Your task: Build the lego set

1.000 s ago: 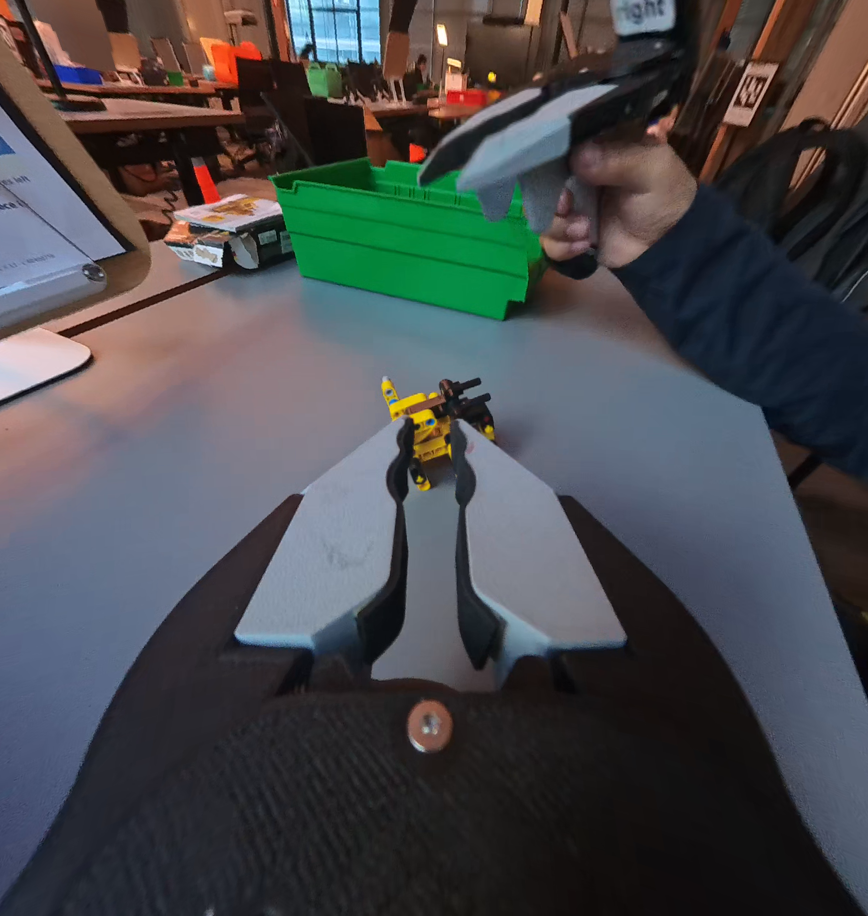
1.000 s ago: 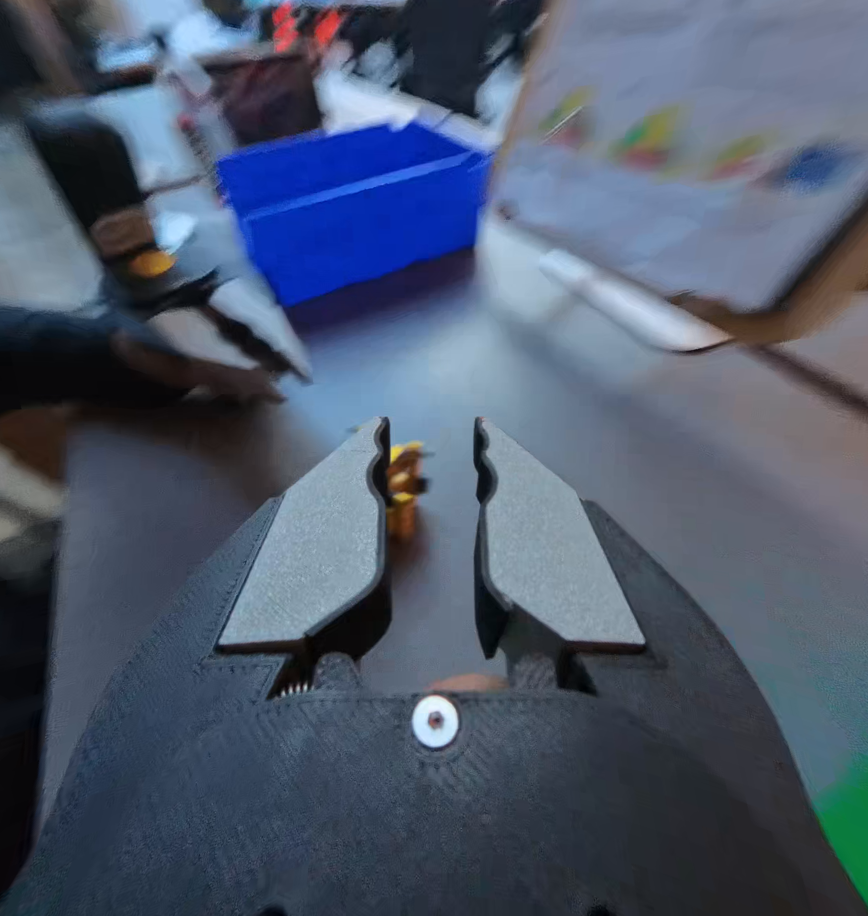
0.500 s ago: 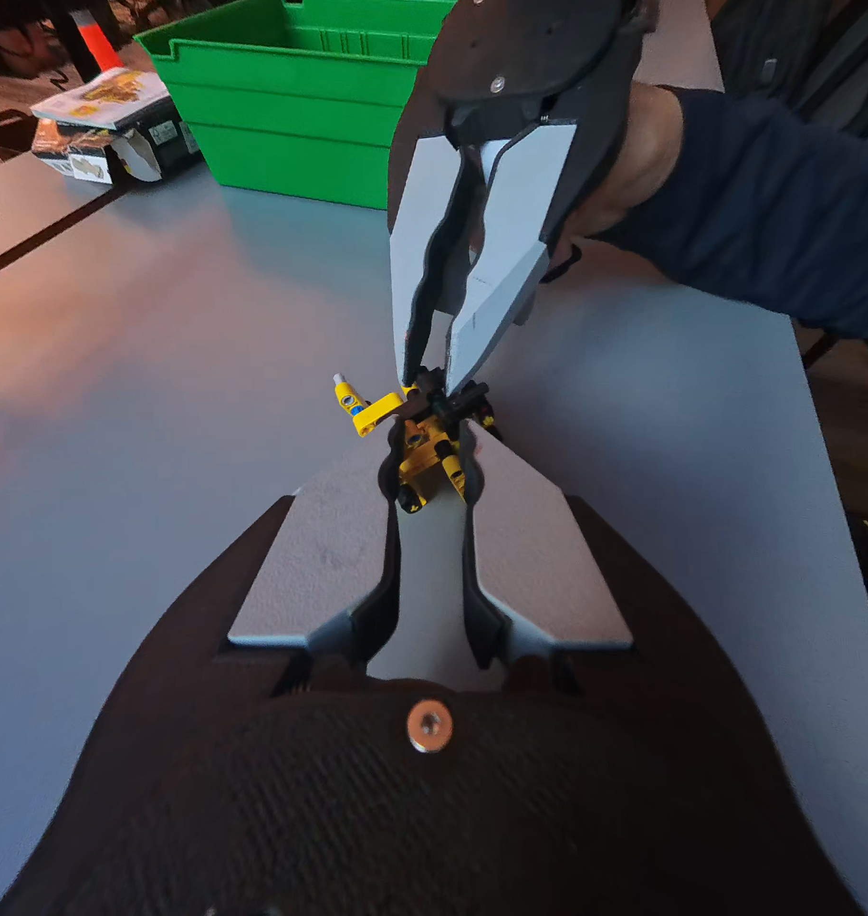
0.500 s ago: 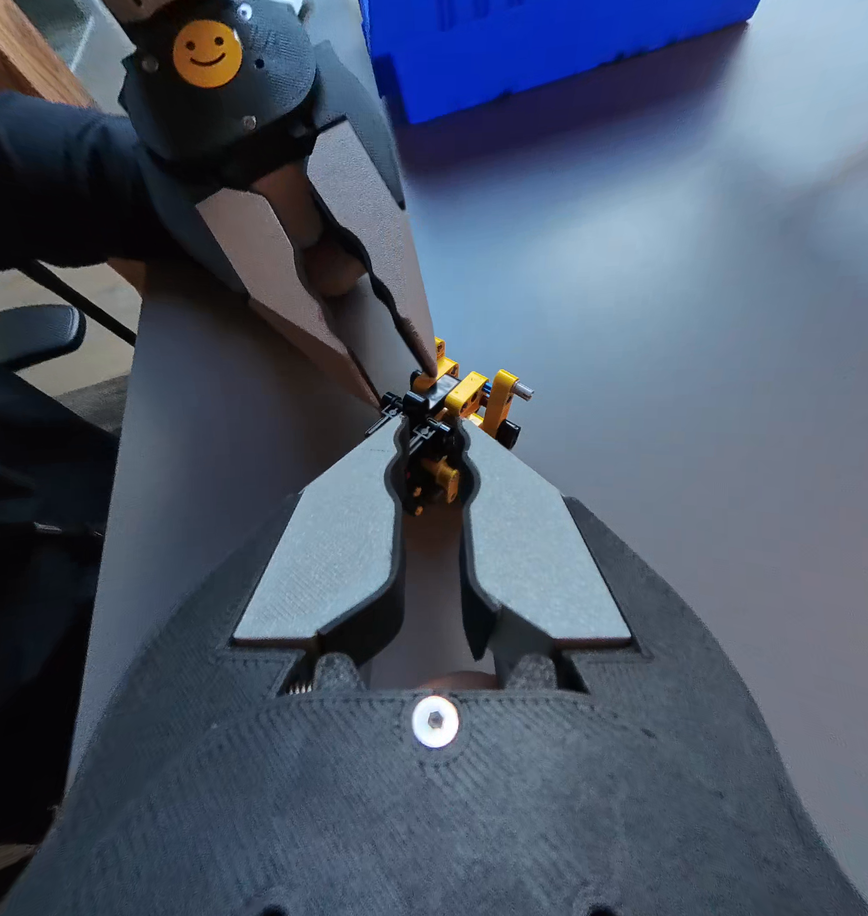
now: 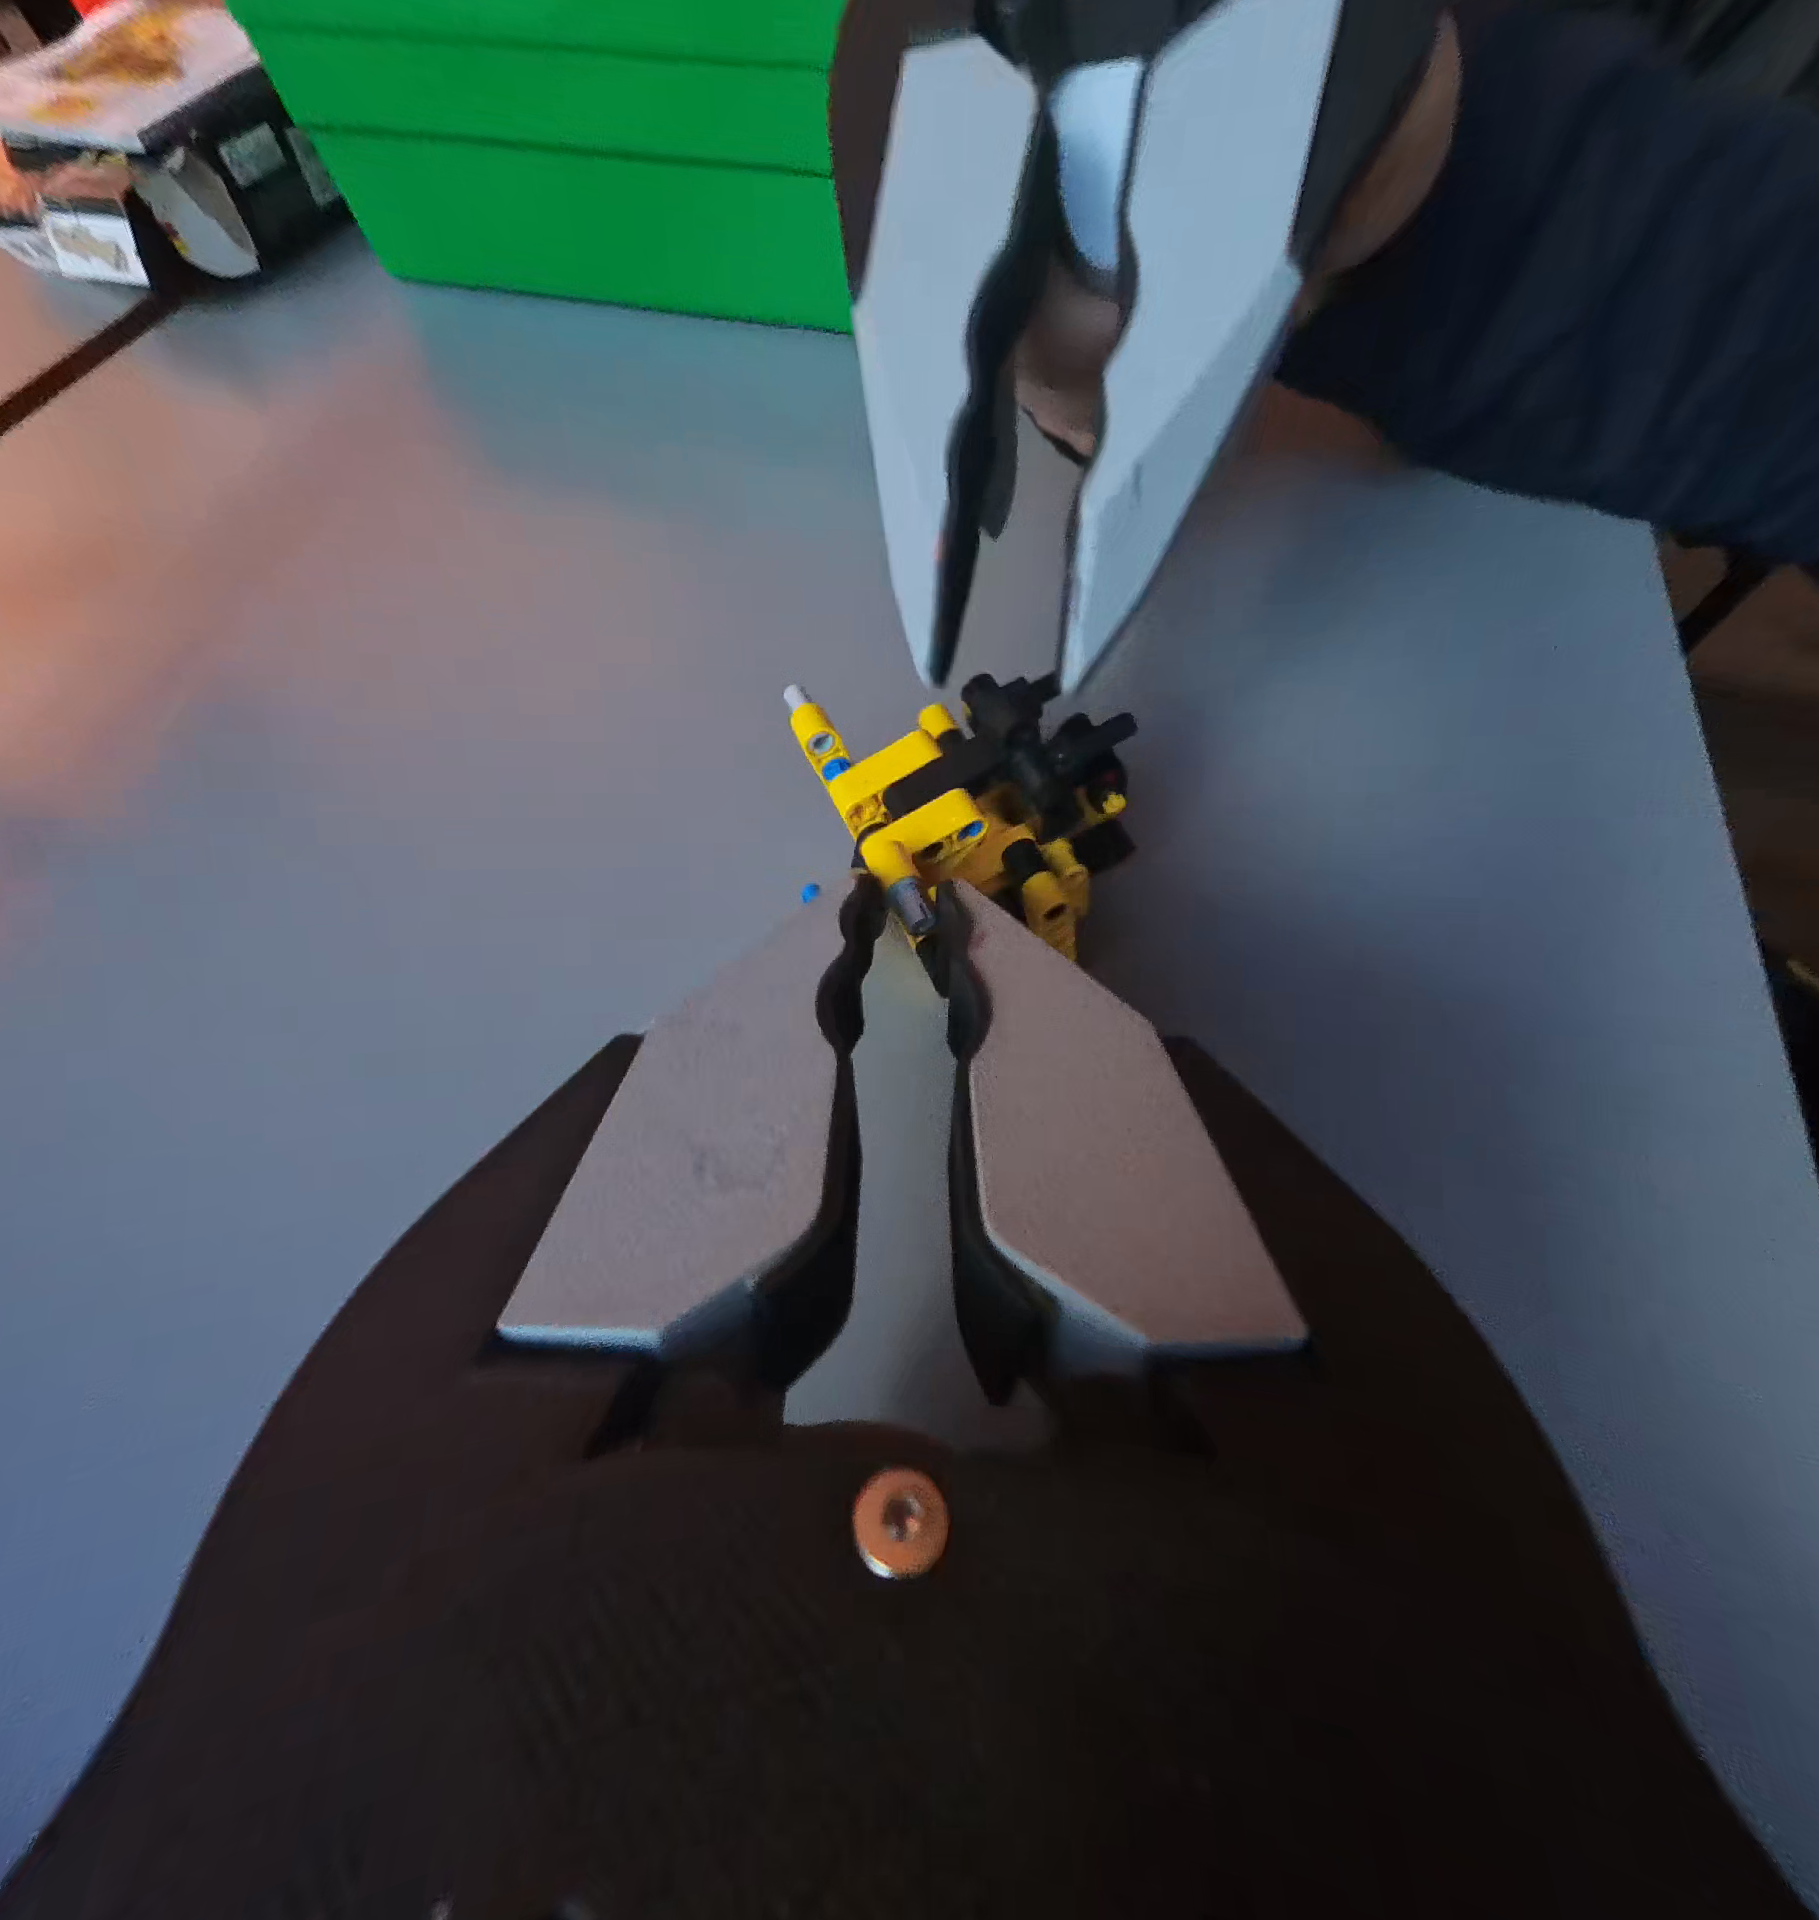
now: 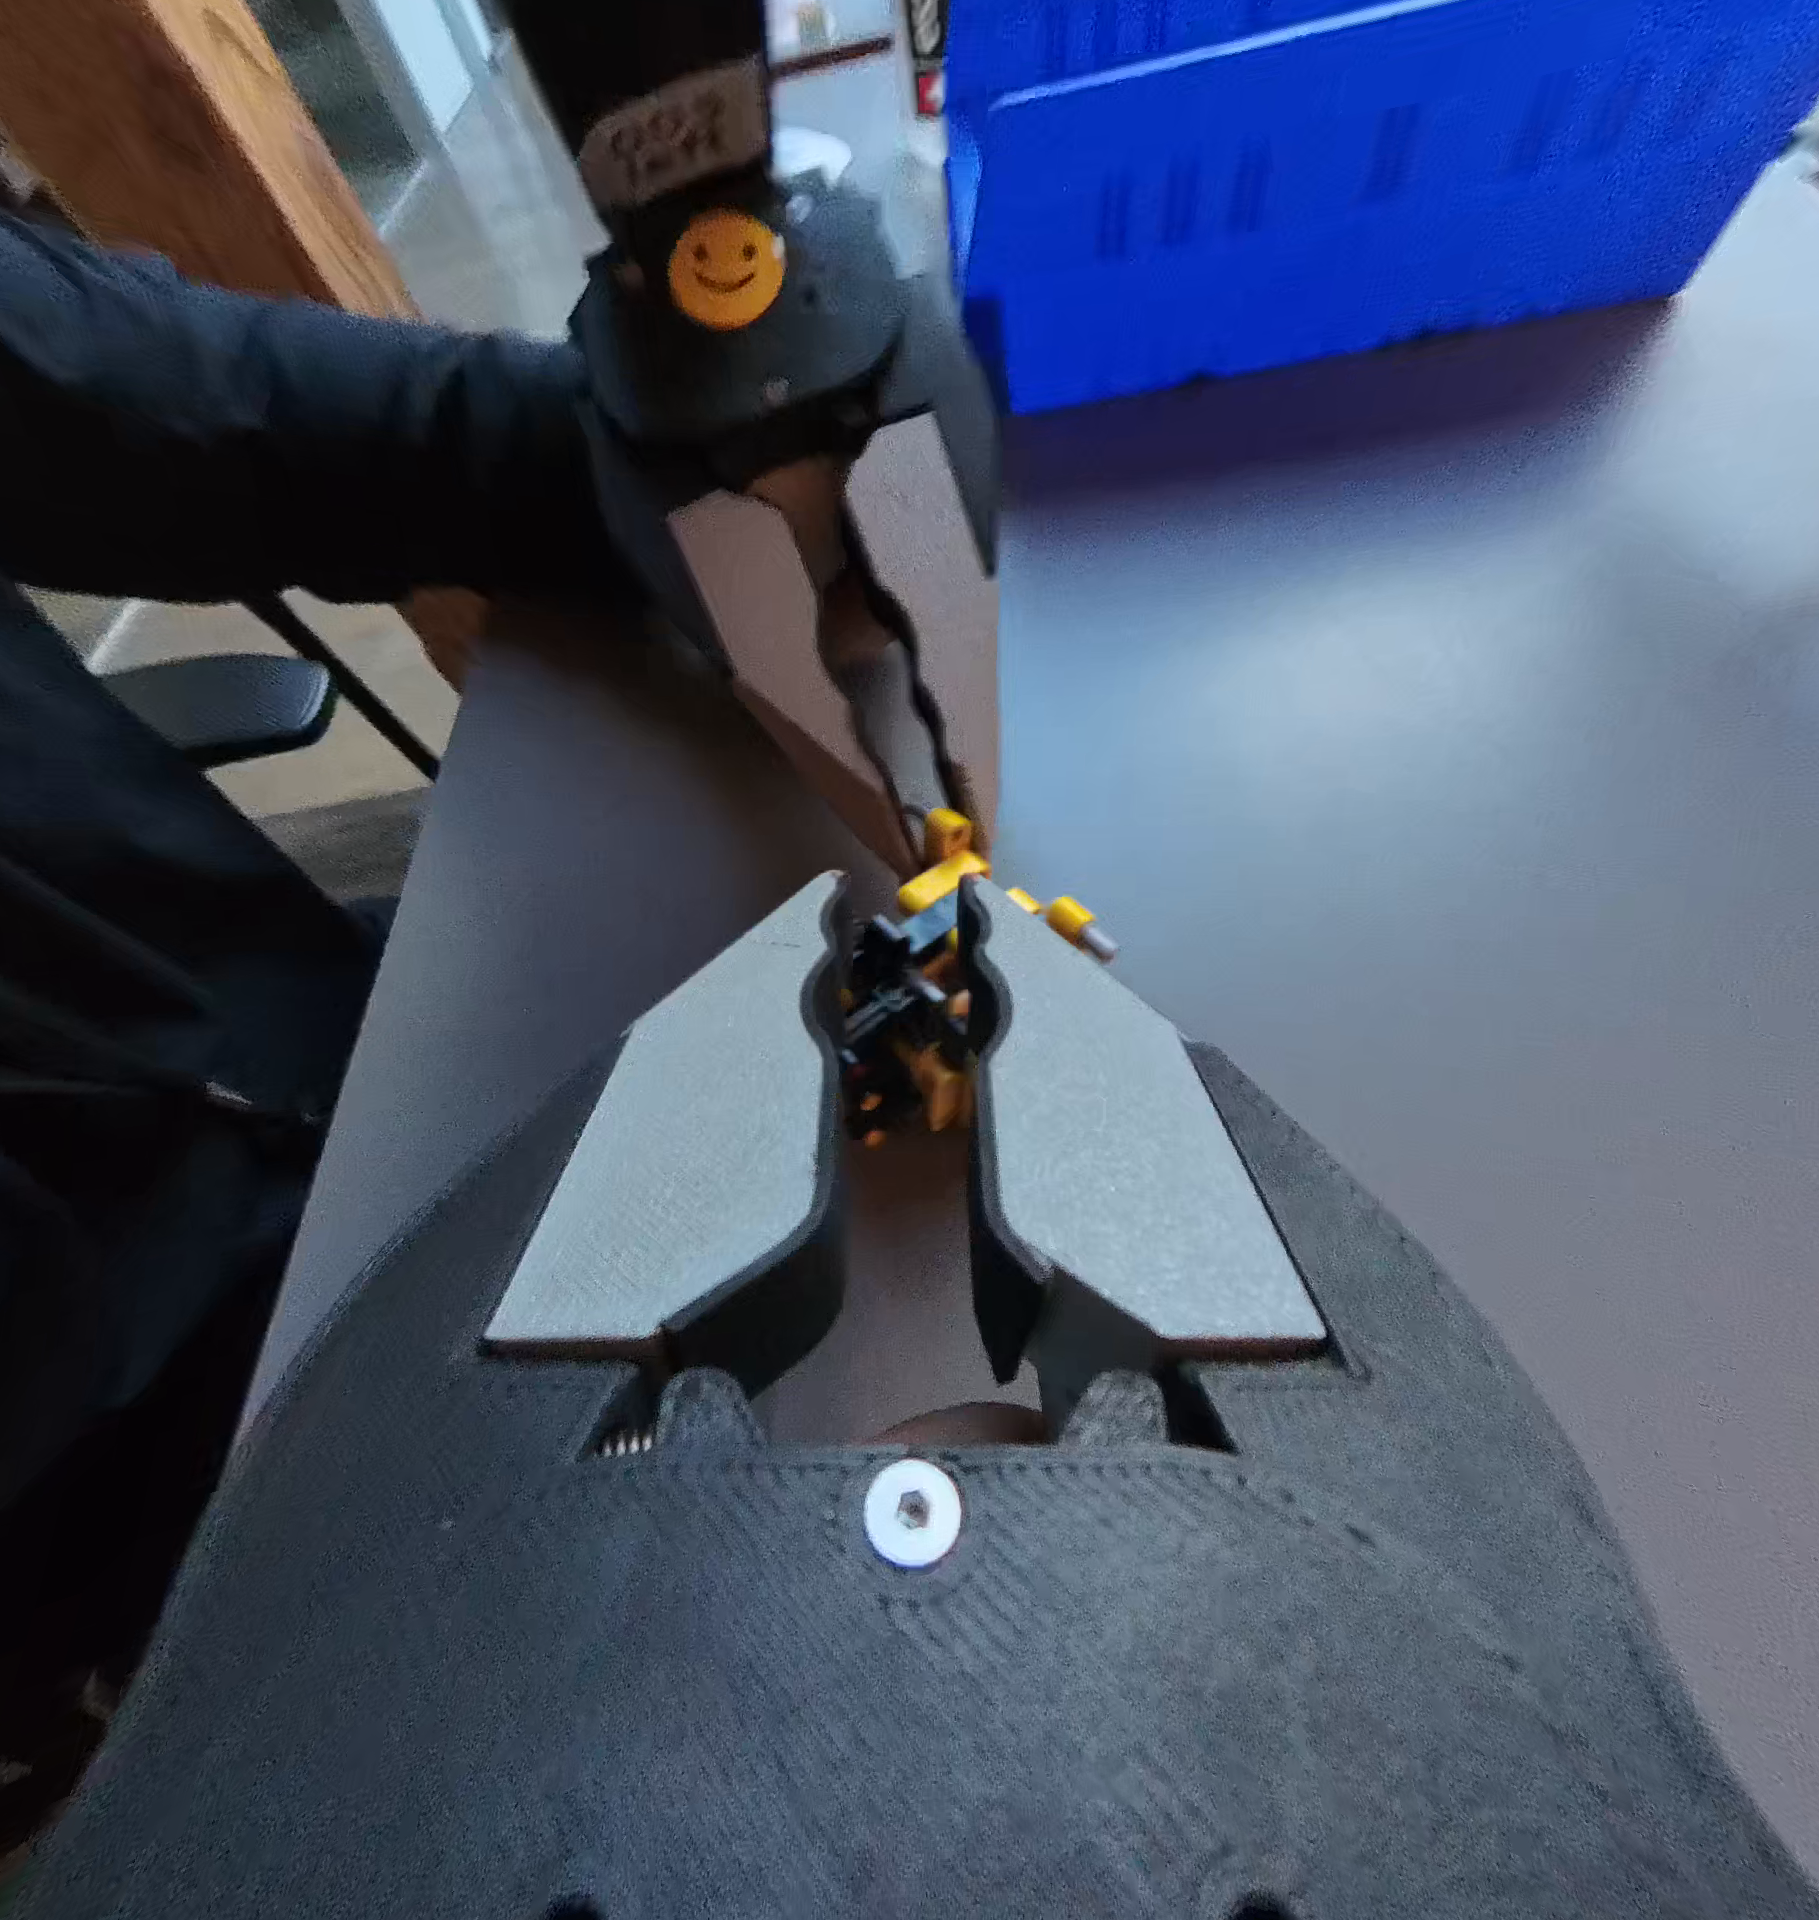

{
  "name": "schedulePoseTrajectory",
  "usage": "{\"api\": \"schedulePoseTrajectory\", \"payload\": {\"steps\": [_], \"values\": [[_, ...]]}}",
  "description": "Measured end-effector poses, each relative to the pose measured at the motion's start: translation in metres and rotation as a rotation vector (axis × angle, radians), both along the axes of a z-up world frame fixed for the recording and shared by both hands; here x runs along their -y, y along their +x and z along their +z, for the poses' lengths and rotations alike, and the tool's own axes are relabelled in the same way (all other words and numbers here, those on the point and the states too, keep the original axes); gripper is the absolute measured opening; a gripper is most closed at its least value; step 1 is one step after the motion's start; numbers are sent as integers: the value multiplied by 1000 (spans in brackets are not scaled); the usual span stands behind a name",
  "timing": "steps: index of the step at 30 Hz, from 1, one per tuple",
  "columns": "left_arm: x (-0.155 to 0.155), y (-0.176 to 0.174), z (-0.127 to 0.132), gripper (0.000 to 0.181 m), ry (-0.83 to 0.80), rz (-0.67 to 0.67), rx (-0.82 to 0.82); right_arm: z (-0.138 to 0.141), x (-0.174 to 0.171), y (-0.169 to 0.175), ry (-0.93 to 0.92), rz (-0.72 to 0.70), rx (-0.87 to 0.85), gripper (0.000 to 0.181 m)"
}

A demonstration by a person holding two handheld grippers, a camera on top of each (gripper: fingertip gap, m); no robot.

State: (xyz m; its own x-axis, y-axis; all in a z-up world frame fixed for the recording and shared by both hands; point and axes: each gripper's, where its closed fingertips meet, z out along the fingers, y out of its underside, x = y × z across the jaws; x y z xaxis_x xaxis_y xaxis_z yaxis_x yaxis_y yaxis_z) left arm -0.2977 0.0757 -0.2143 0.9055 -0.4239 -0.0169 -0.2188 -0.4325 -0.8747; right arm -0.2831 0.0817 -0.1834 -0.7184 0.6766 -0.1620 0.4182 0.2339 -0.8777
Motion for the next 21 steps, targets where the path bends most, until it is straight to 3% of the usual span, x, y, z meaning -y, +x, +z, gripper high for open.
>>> {"api": "schedulePoseTrajectory", "payload": {"steps": [3,5,11,14,17,21], "values": [[0,0,0,7,9,-3,-11,7,-25,-12,11,-121,-54,22],[3,4,3,6,23,-45,2,0,-31,-12,63,-118,-70,22],[10,10,4,6,41,-115,-50,-29,-8,-8,161,-5,-39,11],[12,11,5,8,50,-126,-21,-26,-4,-12,138,-11,-59,10],[11,17,9,29,19,-122,95,-20,3,-12,154,8,-124,6],[16,21,13,27,-12,-158,199,-15,13,-9,216,32,-192,6]]}}
